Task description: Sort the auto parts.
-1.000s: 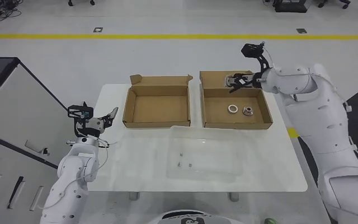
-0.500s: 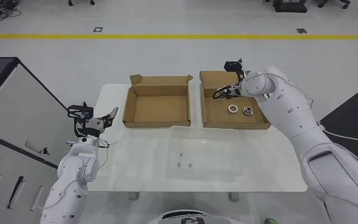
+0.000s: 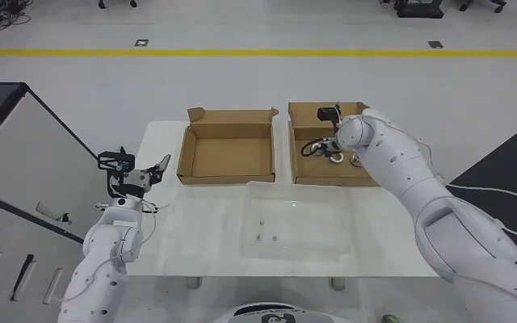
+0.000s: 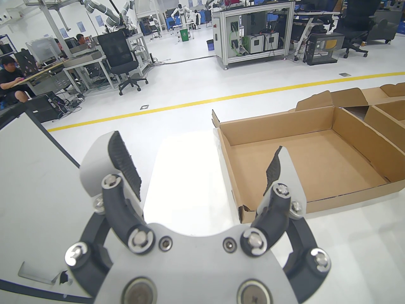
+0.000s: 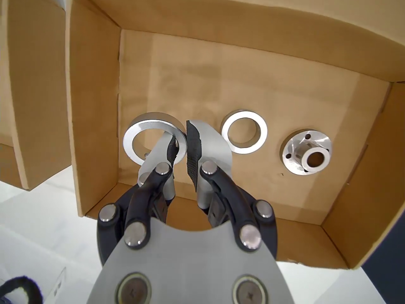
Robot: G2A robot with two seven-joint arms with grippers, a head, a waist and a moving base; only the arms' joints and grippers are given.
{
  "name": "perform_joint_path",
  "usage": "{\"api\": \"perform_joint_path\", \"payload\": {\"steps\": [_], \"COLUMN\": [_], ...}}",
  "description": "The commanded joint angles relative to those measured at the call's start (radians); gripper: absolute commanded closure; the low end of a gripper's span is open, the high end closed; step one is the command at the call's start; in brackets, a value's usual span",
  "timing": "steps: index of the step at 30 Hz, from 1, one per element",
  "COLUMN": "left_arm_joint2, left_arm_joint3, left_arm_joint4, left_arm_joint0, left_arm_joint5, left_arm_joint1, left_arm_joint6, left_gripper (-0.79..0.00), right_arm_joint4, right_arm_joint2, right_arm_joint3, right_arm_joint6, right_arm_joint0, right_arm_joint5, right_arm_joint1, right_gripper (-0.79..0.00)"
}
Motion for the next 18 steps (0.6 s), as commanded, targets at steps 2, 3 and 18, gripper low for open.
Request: {"api": "perform_joint_path", "payload": {"steps": [2, 3, 18], "left_arm_joint2": [0.000, 0.000, 0.000], "left_arm_joint3": [0.000, 0.000, 0.000], "left_arm_joint4": [0.000, 0.000, 0.000], "left_arm_joint0": [0.000, 0.000, 0.000], "left_arm_joint5": [0.000, 0.000, 0.000], "left_arm_joint1": [0.000, 0.000, 0.000], "left_arm_joint6": [0.000, 0.000, 0.000], "left_gripper": [-0.785, -0.785, -0.785], "right_arm_joint4": [-0.005, -0.005, -0.027], "right_arm_joint2": [-0.017, -0.021, -0.062], "right_arm_joint3": [0.031, 0.039, 0.157], "right_arm_joint6": [-0.003, -0.006, -0.036], "right_arm_joint0": [0.003, 0.003, 0.018], "right_arm_joint5": [-0.011, -0.012, -0.030], "right_arm_joint1": [-0.017, -0.022, -0.088], "right_gripper": [0.000, 0.000, 0.000]}}
